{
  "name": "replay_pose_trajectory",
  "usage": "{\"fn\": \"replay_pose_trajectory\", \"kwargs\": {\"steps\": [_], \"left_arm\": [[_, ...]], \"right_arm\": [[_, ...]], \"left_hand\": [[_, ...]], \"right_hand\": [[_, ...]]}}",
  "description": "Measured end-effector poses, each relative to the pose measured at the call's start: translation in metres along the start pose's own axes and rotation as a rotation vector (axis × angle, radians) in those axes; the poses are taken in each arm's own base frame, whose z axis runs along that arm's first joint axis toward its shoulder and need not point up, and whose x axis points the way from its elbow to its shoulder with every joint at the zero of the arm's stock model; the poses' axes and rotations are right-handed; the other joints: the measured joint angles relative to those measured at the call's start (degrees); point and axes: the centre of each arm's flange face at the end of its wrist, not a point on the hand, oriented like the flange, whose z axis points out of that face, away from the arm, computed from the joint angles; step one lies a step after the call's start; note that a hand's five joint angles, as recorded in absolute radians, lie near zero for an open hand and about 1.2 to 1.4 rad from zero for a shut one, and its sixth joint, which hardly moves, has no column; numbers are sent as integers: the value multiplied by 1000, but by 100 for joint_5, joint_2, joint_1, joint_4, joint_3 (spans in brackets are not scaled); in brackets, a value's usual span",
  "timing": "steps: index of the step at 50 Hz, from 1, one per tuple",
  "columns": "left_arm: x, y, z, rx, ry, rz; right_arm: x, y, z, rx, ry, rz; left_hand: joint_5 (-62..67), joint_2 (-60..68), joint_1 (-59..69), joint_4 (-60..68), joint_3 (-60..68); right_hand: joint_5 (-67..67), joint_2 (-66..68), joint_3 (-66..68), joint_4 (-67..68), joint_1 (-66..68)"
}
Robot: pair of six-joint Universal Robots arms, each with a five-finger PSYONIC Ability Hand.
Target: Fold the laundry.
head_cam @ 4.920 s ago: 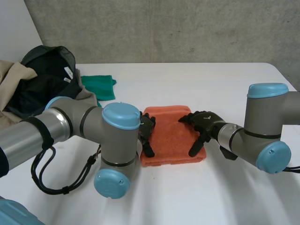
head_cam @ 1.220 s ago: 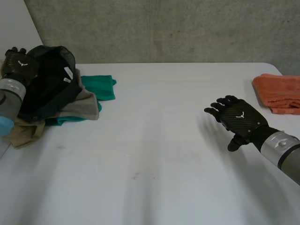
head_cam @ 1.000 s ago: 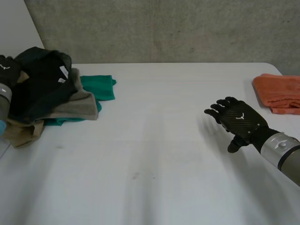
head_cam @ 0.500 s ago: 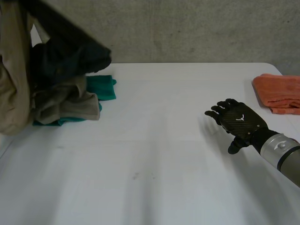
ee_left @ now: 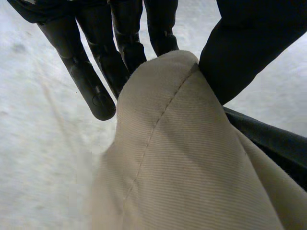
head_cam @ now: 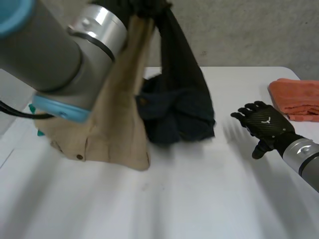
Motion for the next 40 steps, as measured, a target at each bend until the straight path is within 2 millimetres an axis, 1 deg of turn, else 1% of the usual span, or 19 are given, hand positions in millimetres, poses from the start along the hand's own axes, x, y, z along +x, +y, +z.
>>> {"fn": "replay_pose_trajectory", "kwargs": {"steps": [1,3,4,6,8,11,14,17,19,20,21,22,24,26,29,33,34,39,40], "left_arm": [[3,6,-1,-15,7,-7],[9,21,-5,-55,21,-19],[11,28,-7,-77,26,-22],[14,42,-12,-121,34,-22],[16,54,-19,-167,40,-16],[16,67,-30,-236,44,6],[12,72,-43,-299,40,38],[-1,71,-57,-352,19,80],[-7,71,-62,-366,7,93],[-15,70,-69,-387,-10,110],[-18,70,-71,-394,-15,115],[-26,71,-79,-418,-32,128],[-33,75,-87,-443,-45,138],[-36,80,-93,-463,-50,141],[-38,93,-98,-490,-52,141],[-38,117,-97,-514,-44,152],[-37,127,-96,-521,-38,164],[-37,161,-90,-548,-12,243],[-37,167,-88,-552,-6,264]], "right_arm": [[1,1,0,-6,10,0],[4,2,0,-19,32,1],[7,2,1,-27,47,2],[11,3,1,-37,71,7],[16,4,1,-45,93,17],[25,3,2,-49,126,56],[33,-2,0,-45,148,119],[39,-10,-4,-49,147,195],[40,-13,-5,-57,141,219],[39,-16,-8,-71,127,249],[39,-18,-9,-76,121,259],[36,-23,-14,-96,96,288],[30,-29,-18,-109,66,305],[21,-38,-22,-108,33,307],[2,-52,-27,-88,-27,291],[-28,-65,-30,-62,-109,276],[-40,-67,-30,-59,-138,280],[-78,-68,-28,-61,-229,310],[-85,-66,-26,-63,-243,316]], "left_hand": [[-125,-230,-195,-214,-148],[-1845,-2080,-2267,-2138,-2035],[-2306,-2656,-2778,-2598,-2600],[-4041,-4380,-4601,-4356,-4212],[-5036,-5354,-5373,-5411,-5309],[-5105,-5459,-5373,-5531,-5404],[-5105,-5459,-5373,-5531,-5404],[-5105,-5459,-5373,-5531,-5404],[-5107,-5459,-5373,-5531,-5404],[-5105,-5459,-5373,-5531,-5404],[-5105,-5459,-5373,-5531,-5404],[-5107,-5459,-5373,-5531,-5404],[-5105,-5459,-5373,-5531,-5404],[-5105,-5459,-5373,-5531,-5404],[-5107,-5459,-5373,-5531,-5404],[-5107,-5459,-5373,-5531,-5404],[-5107,-5459,-5373,-5531,-5404],[-5105,-5459,-5373,-5531,-5404],[-4862,-5143,-5029,-5254,-5146]], "right_hand": [[0,0,0,0,0],[0,0,0,0,0],[0,0,0,0,0],[0,0,0,0,0],[0,0,0,0,0],[0,0,0,0,0],[0,0,0,0,0],[0,0,0,0,0],[0,0,0,0,0],[0,0,0,0,0],[0,0,0,0,0],[0,0,0,0,0],[0,0,0,0,0],[0,0,0,0,0],[0,0,0,0,0],[0,0,0,0,0],[0,0,0,0,0],[0,0,0,0,0],[0,0,0,0,0]]}}
